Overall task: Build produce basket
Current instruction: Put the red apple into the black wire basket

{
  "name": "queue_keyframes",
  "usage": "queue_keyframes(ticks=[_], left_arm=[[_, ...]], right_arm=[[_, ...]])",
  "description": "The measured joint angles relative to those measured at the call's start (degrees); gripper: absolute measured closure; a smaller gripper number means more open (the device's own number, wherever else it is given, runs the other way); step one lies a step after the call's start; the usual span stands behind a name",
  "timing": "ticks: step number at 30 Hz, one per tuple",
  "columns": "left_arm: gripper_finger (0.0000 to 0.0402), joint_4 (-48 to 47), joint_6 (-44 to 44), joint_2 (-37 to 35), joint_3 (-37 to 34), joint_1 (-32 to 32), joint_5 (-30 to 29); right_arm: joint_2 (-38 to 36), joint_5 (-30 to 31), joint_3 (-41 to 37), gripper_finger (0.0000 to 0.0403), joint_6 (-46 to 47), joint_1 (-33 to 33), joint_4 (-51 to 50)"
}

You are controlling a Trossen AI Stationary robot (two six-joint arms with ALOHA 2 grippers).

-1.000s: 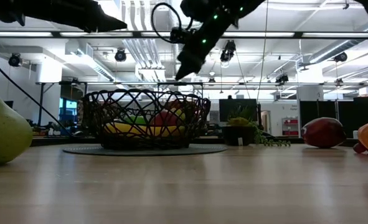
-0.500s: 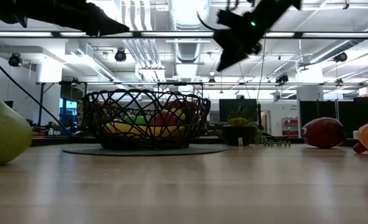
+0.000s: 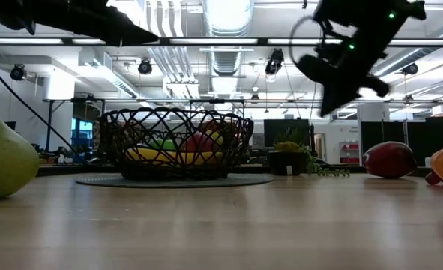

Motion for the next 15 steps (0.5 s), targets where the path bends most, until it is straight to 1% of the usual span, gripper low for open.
queue_keyframes(ticks=[2, 4, 7, 9, 11, 15], left_arm=[[0.0401, 0.20, -0.02, 0.09, 0.00, 0.00, 0.00], [0.0401, 0.00, -0.13, 0.10, 0.00, 0.00, 0.00], [0.0402, 0.07, -0.15, 0.31, 0.00, 0.02, 0.00], [0.0402, 0.16, -0.15, 0.36, 0.00, 0.07, -0.01], [0.0402, 0.14, -0.15, 0.39, 0.00, 0.07, -0.02], [0.0402, 0.18, -0.15, 0.42, 0.00, 0.05, -0.02]], right_arm=[[0.71, -1.15, 2.72, 0.0394, 10.69, -0.65, -13.27], [2.64, -2.17, 5.62, 0.0394, 18.40, -0.65, -25.43], [6.04, -3.17, 9.27, 0.0394, 23.37, -0.68, -36.60], [7.83, -3.08, 11.34, 0.0394, 23.09, -1.26, -39.73], [9.52, -3.40, 13.17, 0.0394, 20.67, -2.33, -41.77], [11.90, -9.39, 16.43, 0.0377, 12.58, -6.54, -45.35]])
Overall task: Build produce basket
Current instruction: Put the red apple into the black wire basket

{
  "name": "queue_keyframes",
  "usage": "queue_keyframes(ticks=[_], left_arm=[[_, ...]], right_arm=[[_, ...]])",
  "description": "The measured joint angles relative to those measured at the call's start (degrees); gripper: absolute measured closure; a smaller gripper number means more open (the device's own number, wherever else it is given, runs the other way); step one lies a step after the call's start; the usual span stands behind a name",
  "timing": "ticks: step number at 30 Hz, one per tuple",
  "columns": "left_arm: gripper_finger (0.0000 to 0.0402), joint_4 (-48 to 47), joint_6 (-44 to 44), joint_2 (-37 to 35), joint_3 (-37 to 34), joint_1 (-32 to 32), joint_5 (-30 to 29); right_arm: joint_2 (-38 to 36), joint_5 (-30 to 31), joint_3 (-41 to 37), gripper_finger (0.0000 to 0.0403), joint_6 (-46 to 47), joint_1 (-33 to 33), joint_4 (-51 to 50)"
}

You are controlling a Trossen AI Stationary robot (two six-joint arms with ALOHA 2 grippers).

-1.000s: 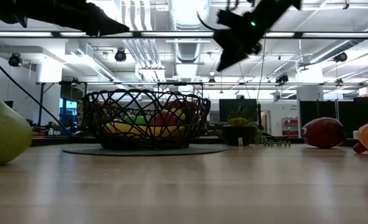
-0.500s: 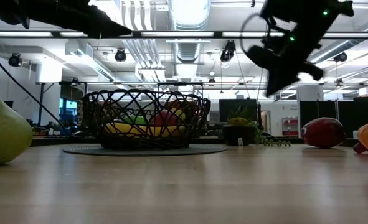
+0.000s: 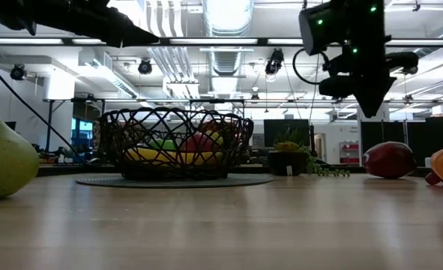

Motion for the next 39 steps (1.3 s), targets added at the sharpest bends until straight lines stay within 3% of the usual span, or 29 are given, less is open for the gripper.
queue_keyframes(ticks=[4, 8, 19, 24, 30, 39], left_arm=[[0.0402, -0.16, 0.12, 0.09, -0.01, 0.00, -0.05], [0.0402, -0.35, 0.26, 0.11, -0.02, 0.02, -0.15], [0.0402, -0.14, 0.32, 0.09, -0.02, 0.00, -0.22], [0.0401, -0.15, 0.33, 0.09, -0.04, 0.00, -0.22], [0.0401, -0.16, 0.33, 0.09, -0.04, 0.00, -0.24], [0.0402, -0.34, 0.35, 0.11, -0.04, 0.00, -0.23]], right_arm=[[1.51, -1.25, 1.61, 0.0334, -12.20, -3.92, -0.79], [2.29, -7.87, 3.55, 0.0279, -22.32, -8.29, -0.78], [6.40, -10.91, 5.37, 0.0145, -25.95, -16.19, -8.59], [7.69, -11.82, 5.26, 0.0099, -40.35, -16.50, -8.44], [11.74, -10.38, 4.00, 0.0073, -59.10, -16.37, -8.30], [15.96, -11.88, 3.46, 0.0066, -61.51, -17.33, -4.73]])
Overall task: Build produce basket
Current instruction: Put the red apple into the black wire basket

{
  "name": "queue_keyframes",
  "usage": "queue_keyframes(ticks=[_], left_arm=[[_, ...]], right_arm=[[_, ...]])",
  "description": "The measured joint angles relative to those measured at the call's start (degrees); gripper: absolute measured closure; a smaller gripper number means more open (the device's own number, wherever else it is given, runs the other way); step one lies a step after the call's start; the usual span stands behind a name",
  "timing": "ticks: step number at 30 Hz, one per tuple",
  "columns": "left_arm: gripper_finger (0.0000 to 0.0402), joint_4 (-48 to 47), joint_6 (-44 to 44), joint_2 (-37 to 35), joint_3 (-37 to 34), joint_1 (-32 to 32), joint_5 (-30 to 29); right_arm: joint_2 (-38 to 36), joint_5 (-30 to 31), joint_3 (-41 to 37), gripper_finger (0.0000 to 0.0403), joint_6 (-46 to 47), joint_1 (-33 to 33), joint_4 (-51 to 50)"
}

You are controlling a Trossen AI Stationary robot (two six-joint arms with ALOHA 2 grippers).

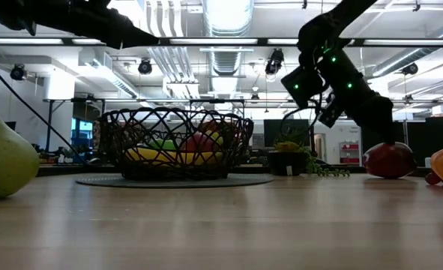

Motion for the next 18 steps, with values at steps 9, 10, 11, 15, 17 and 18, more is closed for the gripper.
queue_keyframes(ticks=[9, 10, 11, 15, 17, 18], left_arm=[[0.0401, -0.03, 0.00, 0.00, -0.04, 0.00, -0.01], [0.0401, -0.06, 0.00, 0.00, -0.04, 0.00, 0.01], [0.0401, -0.07, 0.00, 0.00, -0.04, 0.00, -0.01], [0.0401, -0.12, 0.00, 0.00, -0.04, 0.00, 0.00], [0.0401, -0.12, 0.00, 0.00, -0.04, 0.00, -0.01], [0.0401, -0.13, 0.00, 0.00, -0.04, 0.00, 0.01]], right_arm=[[4.11, 0.83, -0.04, 0.0064, 1.55, -2.03, 1.76], [4.44, 1.49, -0.04, 0.0064, 1.72, -2.31, 1.77], [4.85, 1.58, -0.04, 0.0063, 1.76, -2.68, 1.76], [6.62, 1.58, -0.04, 0.0062, 1.36, -3.68, 3.97], [7.62, 1.57, -0.04, 0.0062, 1.33, -4.28, 5.43], [8.21, 1.60, -0.04, 0.0062, 1.32, -4.55, 6.14]])
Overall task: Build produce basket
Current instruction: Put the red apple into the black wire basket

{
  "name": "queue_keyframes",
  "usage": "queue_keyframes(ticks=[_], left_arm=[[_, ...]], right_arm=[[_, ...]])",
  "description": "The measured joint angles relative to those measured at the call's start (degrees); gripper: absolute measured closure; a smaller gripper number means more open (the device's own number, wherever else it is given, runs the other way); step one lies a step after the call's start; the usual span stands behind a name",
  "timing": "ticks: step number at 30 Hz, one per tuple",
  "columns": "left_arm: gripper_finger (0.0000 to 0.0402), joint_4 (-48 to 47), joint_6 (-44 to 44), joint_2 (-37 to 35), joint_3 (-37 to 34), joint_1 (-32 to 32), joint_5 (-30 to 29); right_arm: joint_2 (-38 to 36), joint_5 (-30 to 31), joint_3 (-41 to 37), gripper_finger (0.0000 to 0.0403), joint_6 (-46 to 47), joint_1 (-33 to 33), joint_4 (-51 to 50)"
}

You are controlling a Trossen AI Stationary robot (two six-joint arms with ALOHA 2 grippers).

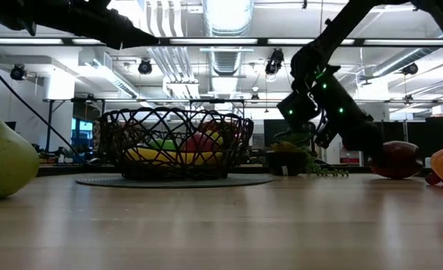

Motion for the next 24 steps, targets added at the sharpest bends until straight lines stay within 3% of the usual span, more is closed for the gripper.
queue_keyframes(ticks=[13, 24], left_arm=[[0.0401, -0.18, 0.00, 0.00, -0.02, 0.00, -0.01], [0.0401, -0.80, 0.04, 0.00, -0.02, -0.02, -0.01]], right_arm=[[3.11, -1.56, -0.04, 0.0069, 2.74, -0.51, -0.17], [2.28, -2.46, 0.37, 0.0170, 8.45, -0.37, -2.01]])
